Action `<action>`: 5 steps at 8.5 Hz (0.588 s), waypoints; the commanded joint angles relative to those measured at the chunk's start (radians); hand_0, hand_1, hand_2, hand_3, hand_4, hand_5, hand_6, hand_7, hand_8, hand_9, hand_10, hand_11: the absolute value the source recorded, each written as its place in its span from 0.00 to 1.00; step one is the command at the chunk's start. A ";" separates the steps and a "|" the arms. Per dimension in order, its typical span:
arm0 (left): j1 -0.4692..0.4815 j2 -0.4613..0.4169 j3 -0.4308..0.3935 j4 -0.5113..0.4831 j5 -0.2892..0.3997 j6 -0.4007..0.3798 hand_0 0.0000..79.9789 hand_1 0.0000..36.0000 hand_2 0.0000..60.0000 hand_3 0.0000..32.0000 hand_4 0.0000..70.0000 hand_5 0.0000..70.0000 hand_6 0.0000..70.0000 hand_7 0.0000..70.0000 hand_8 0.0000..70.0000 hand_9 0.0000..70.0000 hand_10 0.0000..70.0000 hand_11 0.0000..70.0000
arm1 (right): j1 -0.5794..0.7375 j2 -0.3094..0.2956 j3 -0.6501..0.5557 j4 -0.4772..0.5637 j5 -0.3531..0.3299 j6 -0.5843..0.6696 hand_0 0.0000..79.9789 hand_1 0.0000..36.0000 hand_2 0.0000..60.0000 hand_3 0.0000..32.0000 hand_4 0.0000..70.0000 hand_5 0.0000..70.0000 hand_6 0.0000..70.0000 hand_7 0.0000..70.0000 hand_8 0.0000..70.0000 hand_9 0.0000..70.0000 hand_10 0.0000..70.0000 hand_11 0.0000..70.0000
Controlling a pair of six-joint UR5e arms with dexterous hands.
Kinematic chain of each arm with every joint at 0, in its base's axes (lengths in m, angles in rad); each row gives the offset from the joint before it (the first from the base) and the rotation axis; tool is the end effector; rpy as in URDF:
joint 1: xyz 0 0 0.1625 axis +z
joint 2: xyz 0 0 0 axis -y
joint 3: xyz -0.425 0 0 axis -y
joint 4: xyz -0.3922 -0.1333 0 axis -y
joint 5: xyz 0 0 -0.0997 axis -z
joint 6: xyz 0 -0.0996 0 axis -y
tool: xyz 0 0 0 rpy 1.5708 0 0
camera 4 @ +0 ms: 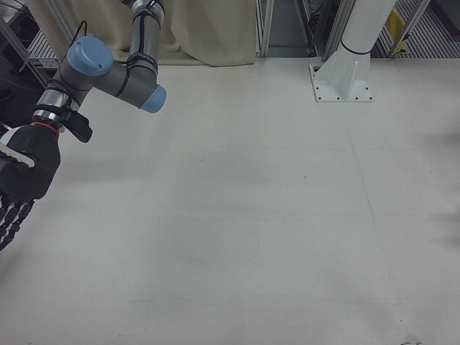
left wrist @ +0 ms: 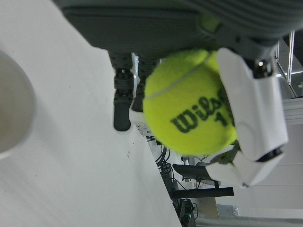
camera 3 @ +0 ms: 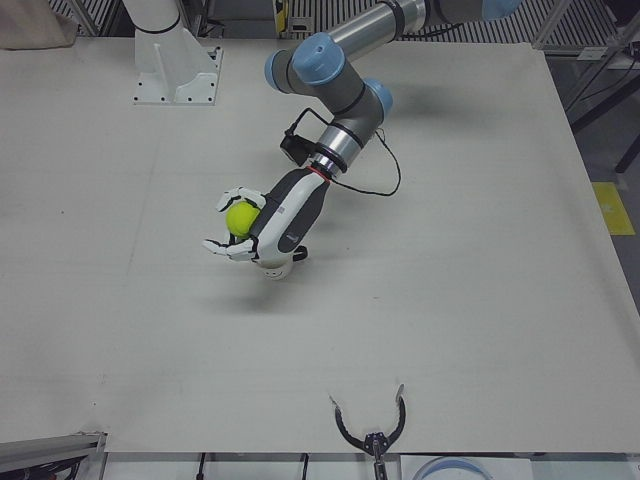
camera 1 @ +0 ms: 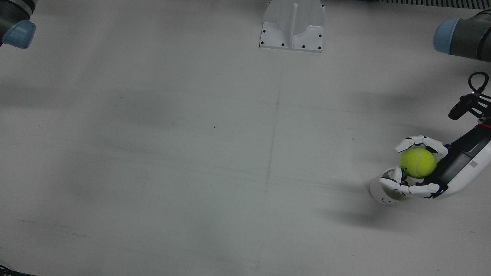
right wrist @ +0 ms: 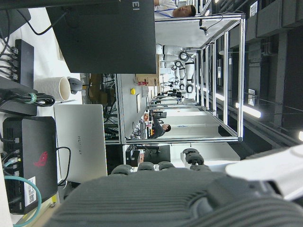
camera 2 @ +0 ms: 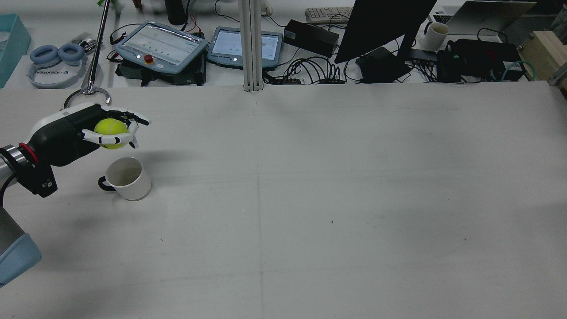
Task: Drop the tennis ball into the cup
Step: 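Position the left hand with the ball directly above the mug opening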
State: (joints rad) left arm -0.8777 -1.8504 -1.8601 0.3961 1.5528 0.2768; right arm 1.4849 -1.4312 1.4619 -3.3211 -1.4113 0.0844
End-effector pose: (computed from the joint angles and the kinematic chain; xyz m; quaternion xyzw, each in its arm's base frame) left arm 0.2558 -0.5194 0.4408 -0.1525 0.7501 -0.5724 0.2938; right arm 0.1028 -0.5444 0.6845 -0.0048 0.6533 -0.7553 0.0514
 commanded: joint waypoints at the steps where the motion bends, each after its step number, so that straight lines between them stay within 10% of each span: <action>1: -0.004 0.000 0.050 -0.032 0.000 -0.001 0.66 0.54 0.69 0.00 0.65 0.32 1.00 1.00 0.78 1.00 0.44 0.64 | 0.000 0.000 0.002 0.000 0.000 0.000 0.00 0.00 0.00 0.00 0.00 0.00 0.00 0.00 0.00 0.00 0.00 0.00; 2: -0.007 -0.001 0.049 -0.034 -0.003 -0.002 0.64 0.51 0.52 0.00 0.55 0.22 0.86 1.00 0.61 0.87 0.29 0.43 | 0.002 0.000 0.002 0.000 0.000 0.000 0.00 0.00 0.00 0.00 0.00 0.00 0.00 0.00 0.00 0.00 0.00 0.00; 3: -0.007 0.000 0.039 -0.040 -0.002 -0.007 0.68 0.70 0.21 0.00 0.17 0.07 0.10 0.38 0.03 0.09 0.01 0.04 | 0.000 0.000 0.002 0.000 0.000 0.000 0.00 0.00 0.00 0.00 0.00 0.00 0.00 0.00 0.00 0.00 0.00 0.00; 5: -0.017 0.002 0.029 -0.048 -0.002 -0.007 0.68 0.78 0.21 0.00 0.00 0.05 0.00 0.15 0.00 0.01 0.00 0.00 | 0.002 0.000 0.002 0.000 0.000 0.000 0.00 0.00 0.00 0.00 0.00 0.00 0.00 0.00 0.00 0.00 0.00 0.00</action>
State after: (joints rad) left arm -0.8852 -1.8499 -1.8200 0.3575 1.5507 0.2716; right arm 1.4853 -1.4312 1.4633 -3.3211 -1.4113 0.0843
